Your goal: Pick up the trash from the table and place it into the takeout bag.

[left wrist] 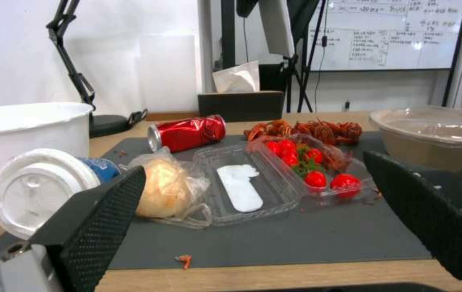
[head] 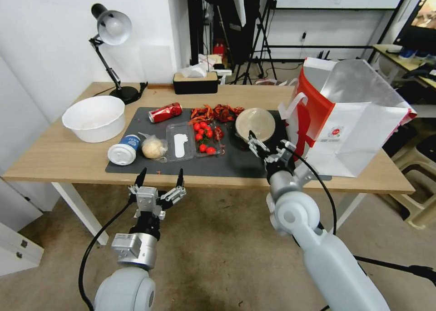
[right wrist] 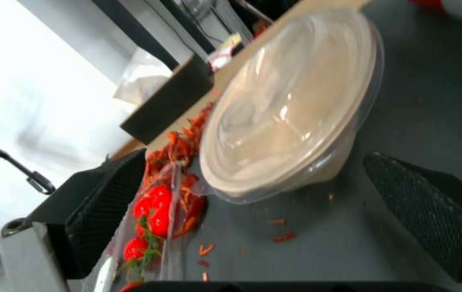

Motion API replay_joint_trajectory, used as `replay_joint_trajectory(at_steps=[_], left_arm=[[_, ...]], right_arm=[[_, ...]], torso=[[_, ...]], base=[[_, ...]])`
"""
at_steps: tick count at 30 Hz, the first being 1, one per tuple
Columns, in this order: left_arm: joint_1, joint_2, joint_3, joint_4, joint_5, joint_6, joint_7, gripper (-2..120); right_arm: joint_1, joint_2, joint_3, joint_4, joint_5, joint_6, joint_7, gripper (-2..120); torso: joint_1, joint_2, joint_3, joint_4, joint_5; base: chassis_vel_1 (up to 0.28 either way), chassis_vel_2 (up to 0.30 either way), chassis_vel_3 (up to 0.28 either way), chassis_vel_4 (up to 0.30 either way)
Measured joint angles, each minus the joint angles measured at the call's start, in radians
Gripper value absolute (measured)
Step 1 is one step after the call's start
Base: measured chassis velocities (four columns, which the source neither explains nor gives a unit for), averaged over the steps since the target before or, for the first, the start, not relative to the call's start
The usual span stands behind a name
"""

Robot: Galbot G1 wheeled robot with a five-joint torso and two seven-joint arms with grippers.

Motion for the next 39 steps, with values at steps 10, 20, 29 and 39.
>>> replay_joint_trajectory(at_steps=[10,20,29,39], left_arm=[[0.001,-0.01,-0.004,0.003,0.003,-0.007,0.001,100],[0.003,-0.011,-0.008,0.007,0.004,-0.014,0.001,100],[0.008,-0.01,-0.007,0.007,0.005,-0.02,0.0,100],[0.014,-0.009,-0.007,0.007,0.005,-0.028,0.0,100]], right_arm=[[0.171,0.05,-0.026,-0.086,0.239,-0.115,0.1,82],[0.207,0.087,-0.026,-0.15,0.275,-0.159,0.142,45],[0.204,0.098,-0.02,-0.156,0.275,-0.164,0.145,14],[0.192,0.103,-0.016,-0.149,0.273,-0.164,0.146,0]], torso=[[0.0,0.0,0.0,-0.0002,0.0],[0.0,0.0,0.0,-0.0002,0.0001],[0.0,0.0,0.0,-0.0002,0.0001],[0.0,0.0,0.0,-0.0002,0.0001]], base=[[0.0,0.0,0.0,0.0],[0.0,0.0,0.0,0.0],[0.0,0.0,0.0,0.0],[0.0,0.0,0.0,0.0]])
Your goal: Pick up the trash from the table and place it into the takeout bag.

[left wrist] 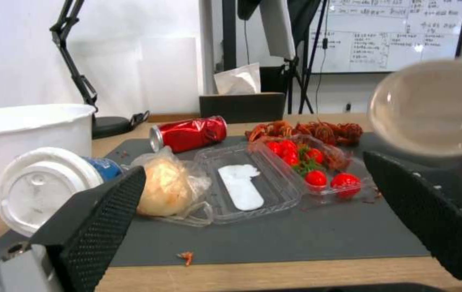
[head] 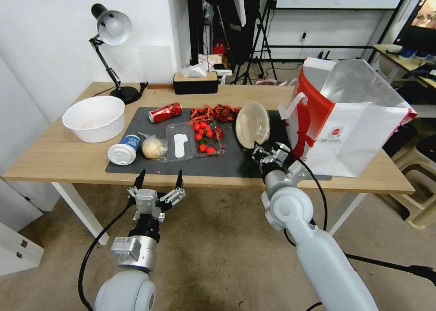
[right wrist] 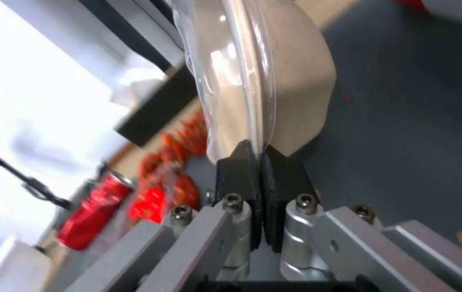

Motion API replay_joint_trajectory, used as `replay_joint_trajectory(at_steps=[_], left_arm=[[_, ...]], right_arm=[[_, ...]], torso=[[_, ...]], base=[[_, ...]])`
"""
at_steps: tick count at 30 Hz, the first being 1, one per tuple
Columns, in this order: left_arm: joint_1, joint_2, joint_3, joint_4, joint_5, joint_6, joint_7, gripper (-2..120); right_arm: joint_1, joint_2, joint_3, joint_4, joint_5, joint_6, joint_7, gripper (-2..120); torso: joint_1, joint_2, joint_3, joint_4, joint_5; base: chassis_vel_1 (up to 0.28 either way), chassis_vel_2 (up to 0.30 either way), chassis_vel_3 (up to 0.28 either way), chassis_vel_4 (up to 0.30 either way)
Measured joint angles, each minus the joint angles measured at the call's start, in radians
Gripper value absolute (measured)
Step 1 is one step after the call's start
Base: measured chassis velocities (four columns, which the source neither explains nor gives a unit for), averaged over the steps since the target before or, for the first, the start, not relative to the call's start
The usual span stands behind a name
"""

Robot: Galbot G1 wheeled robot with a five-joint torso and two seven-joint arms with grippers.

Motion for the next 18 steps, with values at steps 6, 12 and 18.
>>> replay_joint_trajectory(at_steps=[6,12,18], left_arm=[[0.001,0.001,0.0,0.0,0.0,-0.003,0.0,100],[0.001,0.001,0.0,0.0,0.0,-0.003,0.0,100],[0.0,0.0,0.001,0.001,0.001,-0.005,-0.001,100]], right_arm=[[-0.012,0.0,0.004,0.014,-0.006,0.001,0.0,0],[-0.02,0.0,0.008,0.022,-0.011,0.002,-0.002,0],[-0.035,-0.006,0.014,0.038,-0.025,0.008,-0.014,0]], torso=[[0.0,0.0,0.0,0.0,0.0],[0.0,0.0,0.0,0.0,0.0],[0.0,0.0,0.0,-0.0001,0.0001]], base=[[0.0,0.0,0.0,0.0],[0.0,0.0,0.0,0.0],[0.0,0.0,0.0,0.0]])
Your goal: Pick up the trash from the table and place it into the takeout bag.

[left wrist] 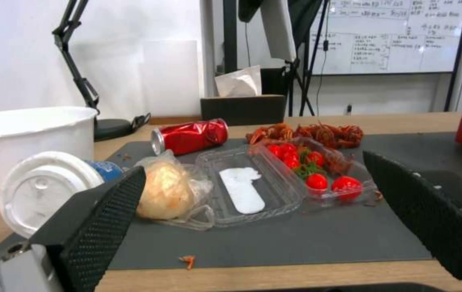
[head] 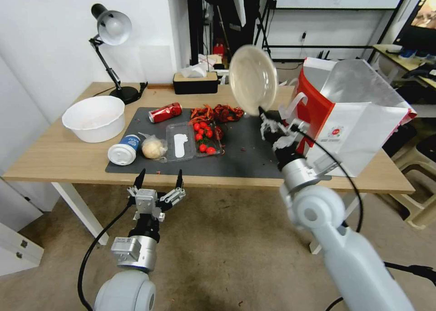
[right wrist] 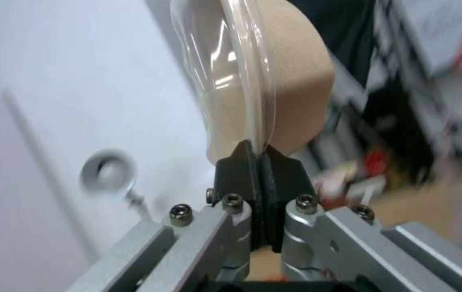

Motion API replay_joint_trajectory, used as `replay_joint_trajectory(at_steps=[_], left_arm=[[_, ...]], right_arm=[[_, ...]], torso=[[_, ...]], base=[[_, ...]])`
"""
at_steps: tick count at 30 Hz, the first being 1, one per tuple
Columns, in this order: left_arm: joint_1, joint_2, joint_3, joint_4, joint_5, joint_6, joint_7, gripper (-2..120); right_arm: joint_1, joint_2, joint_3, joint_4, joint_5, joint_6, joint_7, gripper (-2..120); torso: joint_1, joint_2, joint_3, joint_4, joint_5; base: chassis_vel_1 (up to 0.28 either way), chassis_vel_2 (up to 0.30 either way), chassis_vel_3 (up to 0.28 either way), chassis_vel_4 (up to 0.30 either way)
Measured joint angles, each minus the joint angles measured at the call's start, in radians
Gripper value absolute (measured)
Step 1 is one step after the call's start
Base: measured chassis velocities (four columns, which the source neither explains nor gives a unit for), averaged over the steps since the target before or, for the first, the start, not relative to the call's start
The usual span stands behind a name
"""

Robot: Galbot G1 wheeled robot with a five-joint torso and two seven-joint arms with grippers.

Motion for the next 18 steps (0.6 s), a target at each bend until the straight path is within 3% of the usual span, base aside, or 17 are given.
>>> replay_joint_trajectory(at_steps=[8,10,18], left_arm=[[0.001,-0.002,0.003,0.001,0.003,-0.002,0.0,100],[0.001,-0.002,0.003,-0.001,0.003,-0.002,0.0,100],[0.002,-0.003,0.003,-0.004,0.003,-0.002,-0.001,100]], right_arm=[[-0.017,-0.035,0.019,0.059,-0.029,0.055,-0.088,0],[-0.028,-0.059,0.028,0.094,-0.039,0.074,-0.181,0],[-0.038,-0.102,0.048,0.153,-0.068,0.097,-0.327,0]], torso=[[0.0,0.0,0.0,-0.0001,-0.0003],[0.0,0.0,0.0,0.0001,0.0001],[0.0,0.0,0.0,0.0001,0.0001]], base=[[0.0,0.0,0.0,0.0],[0.0,0.0,0.0,0.0],[0.0,0.0,0.0,0.0]])
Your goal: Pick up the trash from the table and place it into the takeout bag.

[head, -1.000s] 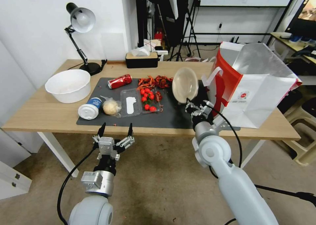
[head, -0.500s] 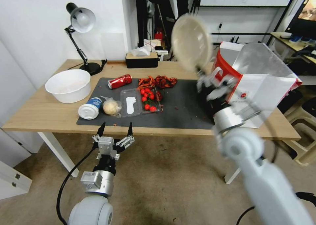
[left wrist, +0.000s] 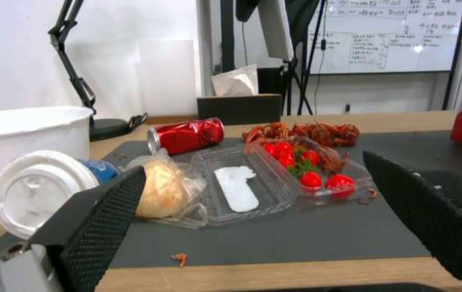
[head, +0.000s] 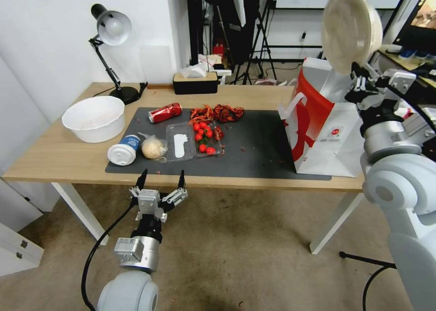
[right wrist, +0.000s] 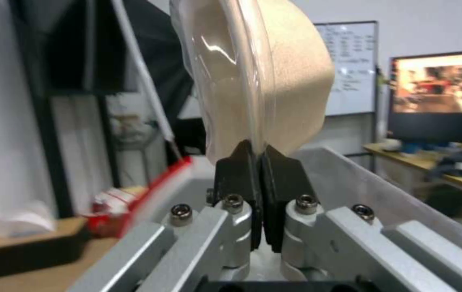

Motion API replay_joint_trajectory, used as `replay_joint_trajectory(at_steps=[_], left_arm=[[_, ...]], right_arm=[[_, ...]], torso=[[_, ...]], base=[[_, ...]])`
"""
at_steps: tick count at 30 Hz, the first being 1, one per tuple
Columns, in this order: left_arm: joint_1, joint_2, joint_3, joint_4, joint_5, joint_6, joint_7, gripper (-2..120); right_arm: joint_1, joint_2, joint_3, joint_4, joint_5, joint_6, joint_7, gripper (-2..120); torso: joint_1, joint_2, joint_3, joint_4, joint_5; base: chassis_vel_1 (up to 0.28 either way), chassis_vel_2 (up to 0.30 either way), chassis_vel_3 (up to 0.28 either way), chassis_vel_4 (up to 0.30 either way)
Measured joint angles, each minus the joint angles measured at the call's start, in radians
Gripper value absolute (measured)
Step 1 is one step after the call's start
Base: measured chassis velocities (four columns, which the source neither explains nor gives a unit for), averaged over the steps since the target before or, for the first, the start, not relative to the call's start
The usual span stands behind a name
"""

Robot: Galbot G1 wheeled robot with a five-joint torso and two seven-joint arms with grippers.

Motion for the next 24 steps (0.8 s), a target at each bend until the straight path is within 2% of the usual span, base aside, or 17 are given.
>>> replay_joint_trajectory(at_steps=[4,6,7,9,10,13,14,17,18,20,24], left_arm=[[0.0,-0.001,0.0,-0.001,0.001,0.0,0.0,100],[0.0,-0.004,0.001,-0.002,0.005,0.0,0.0,100],[0.0,-0.004,0.001,-0.002,0.005,0.0,0.0,100],[0.002,-0.007,0.004,-0.002,0.01,0.0,0.0,100],[0.002,-0.007,0.004,-0.002,0.01,0.0,0.0,100],[0.002,-0.012,0.009,-0.001,0.017,0.0,0.0,100],[0.002,-0.012,0.009,-0.001,0.017,0.0,0.0,100],[0.003,-0.014,0.011,0.0,0.02,-0.003,0.0,100],[0.003,-0.014,0.011,0.0,0.02,-0.003,0.0,100],[0.009,-0.014,0.012,0.0,0.022,-0.008,0.0,100],[0.016,-0.01,0.008,-0.004,0.023,-0.016,0.0,100]], right_arm=[[0.012,-0.038,0.044,0.05,-0.036,0.006,-0.07,0],[0.059,-0.079,0.144,0.097,-0.103,-0.009,-0.044,7],[0.059,-0.079,0.144,0.097,-0.103,-0.009,-0.044,7],[0.092,-0.119,0.221,0.115,-0.187,-0.071,0.025,17],[0.092,-0.119,0.221,0.115,-0.187,-0.071,0.025,17],[0.097,-0.175,0.32,0.157,-0.256,-0.204,0.135,30],[0.097,-0.175,0.32,0.157,-0.256,-0.204,0.135,30],[0.071,-0.187,0.354,0.212,-0.273,-0.353,0.226,43],[0.071,-0.187,0.354,0.212,-0.273,-0.353,0.226,43],[0.066,-0.186,0.364,0.211,-0.308,-0.439,0.285,57],[0.066,-0.182,0.37,0.185,-0.329,-0.475,0.314,70]], torso=[[0.0,0.0,0.0,0.0,0.0],[0.0,0.0,0.0,0.0,-0.0004],[0.0,0.0,0.0,0.0,-0.0004],[0.0,0.0,0.0,0.0,0.0002],[0.0,0.0,0.0,0.0,0.0002],[0.0,0.0,0.0,-0.0001,-0.0002],[0.0,0.0,0.0,-0.0001,-0.0002],[0.0,0.0,0.0,-0.0001,-0.0001],[0.0,0.0,0.0,-0.0001,-0.0001],[0.0,0.0,0.0,0.0,-0.0002],[0.0,0.0,0.0,0.0,-0.0001]], base=[[0.0,0.0,0.0,0.0],[0.0,0.0,0.0,0.0],[0.0,0.0,0.0,0.0],[0.0,0.0,0.0,0.0],[0.0,0.0,0.0,0.0],[0.0,0.0,0.0,0.0],[0.0,0.0,0.0,0.0],[0.0,0.0,0.0,0.0],[0.0,0.0,0.0,0.0],[0.0,0.0,0.0,0.0],[0.0,0.0,0.0,0.0]])
